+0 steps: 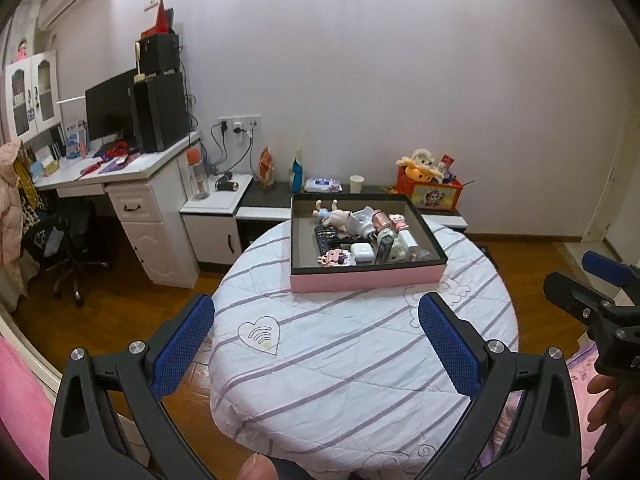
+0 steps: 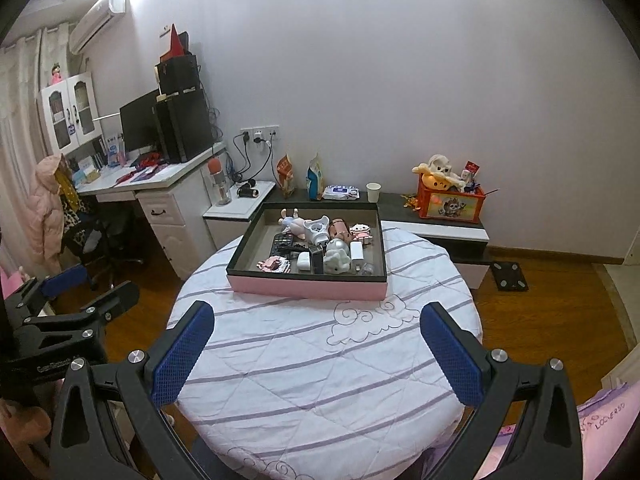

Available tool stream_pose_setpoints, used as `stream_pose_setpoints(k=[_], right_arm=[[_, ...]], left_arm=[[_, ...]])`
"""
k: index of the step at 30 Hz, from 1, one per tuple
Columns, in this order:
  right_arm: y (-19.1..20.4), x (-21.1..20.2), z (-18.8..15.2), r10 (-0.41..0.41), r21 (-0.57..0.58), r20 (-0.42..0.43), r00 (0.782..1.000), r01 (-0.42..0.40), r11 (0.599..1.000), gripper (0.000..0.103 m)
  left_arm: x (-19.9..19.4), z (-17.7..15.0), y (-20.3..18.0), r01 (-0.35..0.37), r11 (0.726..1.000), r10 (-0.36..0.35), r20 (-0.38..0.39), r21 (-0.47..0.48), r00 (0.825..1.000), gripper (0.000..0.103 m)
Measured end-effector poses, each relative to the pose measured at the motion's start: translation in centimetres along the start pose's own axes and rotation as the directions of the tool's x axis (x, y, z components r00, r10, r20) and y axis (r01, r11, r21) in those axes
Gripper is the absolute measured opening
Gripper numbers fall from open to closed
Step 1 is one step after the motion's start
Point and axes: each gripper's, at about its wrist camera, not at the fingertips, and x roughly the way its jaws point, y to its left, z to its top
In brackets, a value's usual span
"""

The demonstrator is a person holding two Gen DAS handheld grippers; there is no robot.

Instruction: Organize rigid objects

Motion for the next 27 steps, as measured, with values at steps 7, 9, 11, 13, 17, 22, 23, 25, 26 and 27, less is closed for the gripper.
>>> stream_pose_setpoints(k=[7, 9, 11, 13, 17, 22, 23, 25, 26, 27], right_arm=[[0.1, -1.6, -0.2, -0.001, 0.018, 0.037, 0.999, 0.0, 1.0, 0.103], [0.3, -1.9, -0.2, -0.001, 0.01, 0.039, 0.999, 0.001, 1.0, 0.103], [0.3, -2.0, -0.3, 0.001, 0.008, 0.042, 0.999, -0.002, 1.0, 0.103], [0.5, -2.2, -0.4, 0.005, 0.002, 0.044, 0.999, -0.005, 1.0, 0.103], [0.7, -2.4, -0.4, 0.007, -0.009, 0.046, 0.999, -0.006, 1.0, 0.103], [0.7, -2.7, -0.4, 0.007, -0.009, 0.05, 0.999, -0.007, 1.0, 0.103], [0.7, -2.7, -0.4, 0.006, -0.009, 0.049, 0.999, -0.006, 1.0, 0.103], [0.7, -2.7, -0.4, 0.009, -0.009, 0.049, 0.999, -0.009, 1.0, 0.103], [0.7, -2.6, -0.3, 0.01, -0.009, 0.049, 0.999, -0.01, 1.0, 0.103], [0.7, -2.6, -0.3, 0.01, -0.01, 0.049, 0.999, -0.009, 1.0, 0.103]], left_arm=[[-1.7, 0.0, 0.3, -0.019, 1.0, 0.02, 0.025, -0.015, 0.999, 0.103], [-2.1, 0.0, 0.2, -0.021, 1.0, 0.022, 0.03, -0.012, 0.999, 0.103], [-2.4, 0.0, 0.1, -0.022, 1.0, 0.022, 0.039, -0.008, 0.999, 0.103], [-2.7, 0.0, -0.1, -0.021, 1.0, 0.021, 0.045, -0.006, 0.999, 0.103], [-3.0, 0.0, 0.0, -0.024, 1.0, 0.024, 0.048, -0.005, 0.999, 0.103], [-3.2, 0.0, -0.2, -0.032, 0.999, 0.032, 0.047, -0.004, 0.998, 0.103], [-3.3, 0.0, -0.2, -0.032, 0.999, 0.033, 0.047, -0.004, 0.998, 0.103], [-3.3, 0.0, -0.2, -0.033, 0.999, 0.033, 0.048, -0.004, 0.998, 0.103], [-3.3, 0.0, -0.2, -0.033, 0.999, 0.033, 0.048, -0.004, 0.998, 0.103], [-3.3, 0.0, -0.2, -0.034, 0.999, 0.034, 0.048, -0.003, 0.998, 0.103]])
